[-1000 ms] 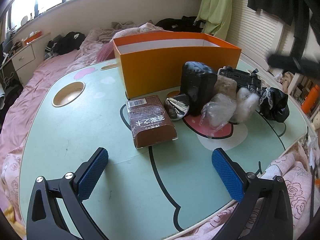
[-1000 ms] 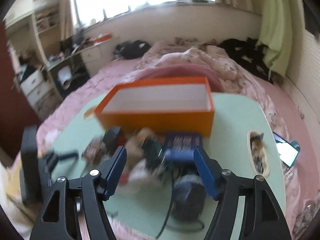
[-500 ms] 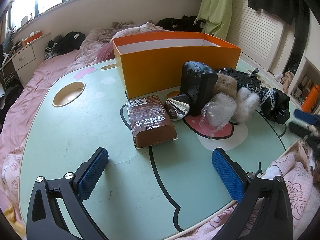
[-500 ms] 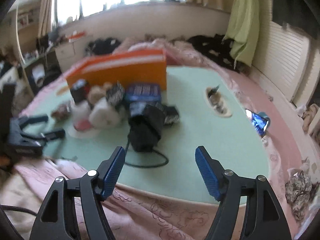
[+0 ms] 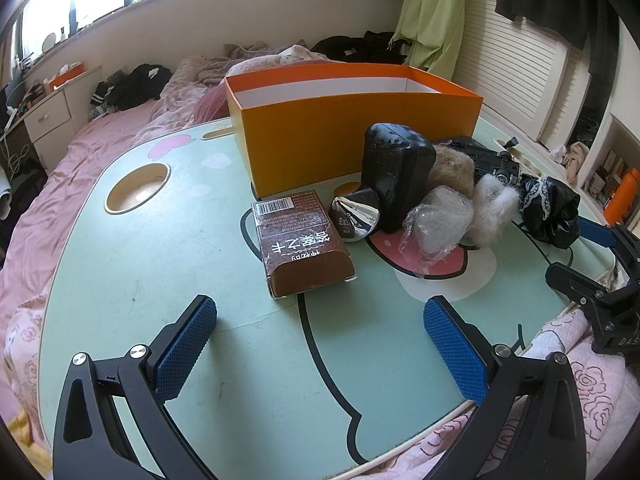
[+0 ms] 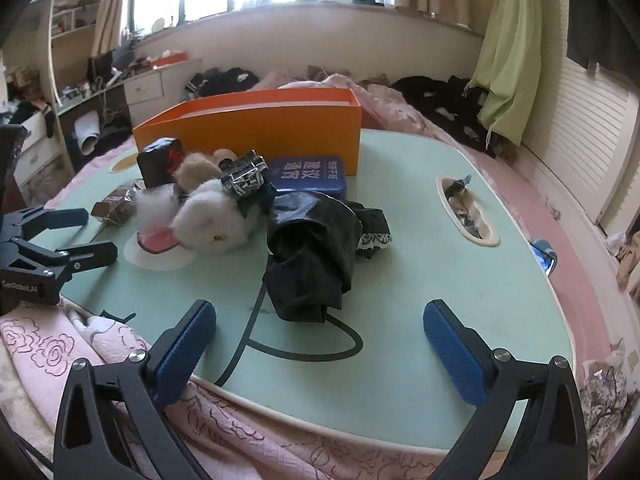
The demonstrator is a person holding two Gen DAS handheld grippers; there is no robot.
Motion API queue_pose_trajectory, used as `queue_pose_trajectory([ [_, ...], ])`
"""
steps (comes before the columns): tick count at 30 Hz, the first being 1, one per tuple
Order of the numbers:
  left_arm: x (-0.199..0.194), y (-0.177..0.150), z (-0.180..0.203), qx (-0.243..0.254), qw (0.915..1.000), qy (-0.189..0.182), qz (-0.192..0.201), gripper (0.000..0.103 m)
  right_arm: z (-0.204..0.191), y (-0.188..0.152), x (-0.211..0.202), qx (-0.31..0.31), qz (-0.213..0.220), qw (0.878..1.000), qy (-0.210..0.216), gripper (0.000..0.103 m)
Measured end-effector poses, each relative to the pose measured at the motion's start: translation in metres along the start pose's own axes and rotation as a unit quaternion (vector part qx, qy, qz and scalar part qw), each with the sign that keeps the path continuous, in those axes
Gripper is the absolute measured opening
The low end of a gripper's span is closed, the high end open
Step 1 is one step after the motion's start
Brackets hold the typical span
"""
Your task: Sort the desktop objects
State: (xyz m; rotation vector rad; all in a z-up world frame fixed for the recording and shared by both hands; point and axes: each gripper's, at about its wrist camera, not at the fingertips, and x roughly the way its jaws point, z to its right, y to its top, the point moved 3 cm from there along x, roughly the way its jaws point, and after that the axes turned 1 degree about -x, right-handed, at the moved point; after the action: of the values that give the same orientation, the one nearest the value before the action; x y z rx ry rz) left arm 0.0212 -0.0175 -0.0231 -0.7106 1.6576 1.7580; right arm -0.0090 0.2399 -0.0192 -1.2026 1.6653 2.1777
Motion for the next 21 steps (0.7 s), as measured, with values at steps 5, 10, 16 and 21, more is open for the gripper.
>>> queue_pose_trajectory([
  [5, 0.0003, 0.0001, 0.0000, 0.000, 1.0000, 0.000, 0.000, 0.103, 0.0009, 0.0009, 0.0017, -0.002, 0.002, 1.000, 0.007, 0.103],
  [10, 0.0001, -0.0001, 0.0005, 0.000, 1.0000, 0.000, 0.000, 0.103, 0.0000, 0.0027, 0.0038, -0.011, 0.003, 1.000, 0.019, 0.103],
  [16, 0.0001, -0.0001, 0.0007, 0.000, 1.0000, 0.000, 0.000, 0.103, -0.0053, 0.0022, 0.0049, -0.029, 0.008, 0.999, 0.043, 0.103],
  [21, -0.0004, -0.0007, 0.0000, -0.003, 1.0000, 0.006, -0.001, 0.103, -0.0068, 0.0021, 0.0050, -0.030, 0.011, 0.998, 0.046, 0.103],
])
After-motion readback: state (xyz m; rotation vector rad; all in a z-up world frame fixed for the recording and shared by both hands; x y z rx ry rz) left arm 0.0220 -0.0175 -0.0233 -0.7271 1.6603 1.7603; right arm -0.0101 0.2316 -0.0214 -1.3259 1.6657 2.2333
